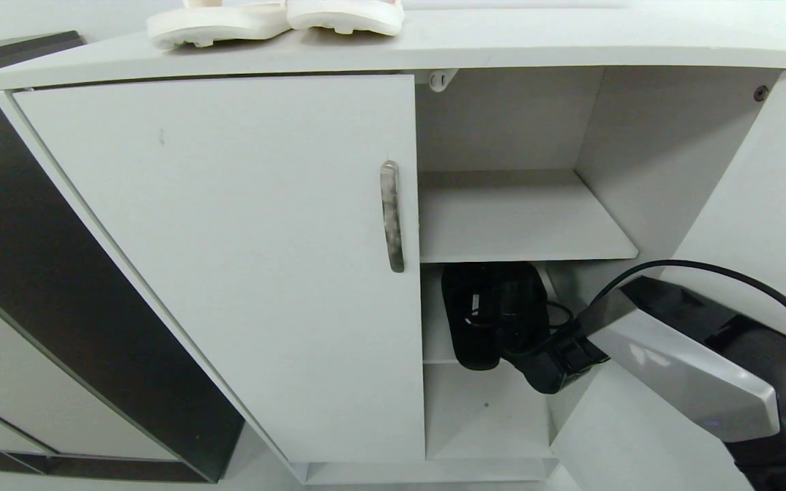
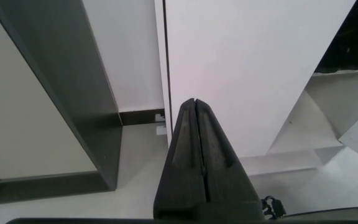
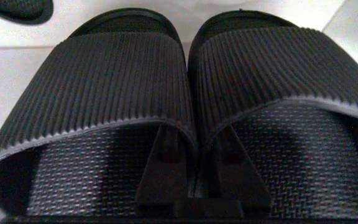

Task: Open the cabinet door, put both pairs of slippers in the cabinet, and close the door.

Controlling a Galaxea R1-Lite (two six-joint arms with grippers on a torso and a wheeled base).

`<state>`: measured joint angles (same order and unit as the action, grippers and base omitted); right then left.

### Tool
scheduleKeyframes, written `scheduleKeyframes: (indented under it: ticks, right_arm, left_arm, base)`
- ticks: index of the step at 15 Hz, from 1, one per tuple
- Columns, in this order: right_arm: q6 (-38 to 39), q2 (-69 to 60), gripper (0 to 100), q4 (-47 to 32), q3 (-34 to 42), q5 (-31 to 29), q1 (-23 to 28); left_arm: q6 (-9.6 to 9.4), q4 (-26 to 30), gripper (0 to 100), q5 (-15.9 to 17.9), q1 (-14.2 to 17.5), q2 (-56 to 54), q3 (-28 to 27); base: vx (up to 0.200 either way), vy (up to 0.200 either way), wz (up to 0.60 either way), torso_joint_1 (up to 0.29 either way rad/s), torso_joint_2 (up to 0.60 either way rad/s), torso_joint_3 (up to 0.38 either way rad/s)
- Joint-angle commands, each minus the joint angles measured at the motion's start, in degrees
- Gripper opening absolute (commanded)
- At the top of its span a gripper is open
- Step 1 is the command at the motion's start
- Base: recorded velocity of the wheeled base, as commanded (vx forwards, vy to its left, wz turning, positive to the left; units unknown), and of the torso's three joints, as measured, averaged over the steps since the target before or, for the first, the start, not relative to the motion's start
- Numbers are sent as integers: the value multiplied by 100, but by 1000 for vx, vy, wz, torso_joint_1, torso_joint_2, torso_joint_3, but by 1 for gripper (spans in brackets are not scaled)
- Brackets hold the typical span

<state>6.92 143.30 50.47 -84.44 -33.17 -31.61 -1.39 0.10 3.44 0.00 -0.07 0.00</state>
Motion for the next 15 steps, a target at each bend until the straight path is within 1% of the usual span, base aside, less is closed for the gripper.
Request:
scheduleKeyframes:
  ticks: [1, 7, 8, 10, 12, 14, 15]
  right_arm:
    - [2, 110, 0, -2, -63, 4, 15]
    - [11, 207, 0, -72, -186, 4, 23]
    - [19, 207, 100, -72, -178, 4, 15]
    - [81, 207, 100, -90, -169, -5, 6]
    - [81, 137, 100, -55, 51, -14, -12]
    - [81, -197, 100, 86, 578, -14, -100]
    - [72, -417, 100, 332, 956, -23, -170]
  left_arm:
    - [-2, -1, 0, -1, 0, 7, 0]
    - [-2, -1, 0, -1, 0, 7, 0]
    - [-2, -1, 0, -1, 0, 7, 0]
    - [-2, -1, 0, -1, 0, 7, 0]
    - [-2, -1, 0, -1, 0, 7, 0]
    - [-2, -1, 0, -1, 0, 7, 0]
    - [-2, -1, 0, -1, 0, 7, 0]
  base:
    - [0, 0, 0, 0, 0, 0]
    - [0, 0, 0, 0, 0, 0]
    - [0, 0, 0, 0, 0, 0]
    - [0, 0, 0, 0, 0, 0]
    - [0, 0, 0, 0, 0, 0]
    - [0, 0, 0, 0, 0, 0]
    - [0, 0, 0, 0, 0, 0]
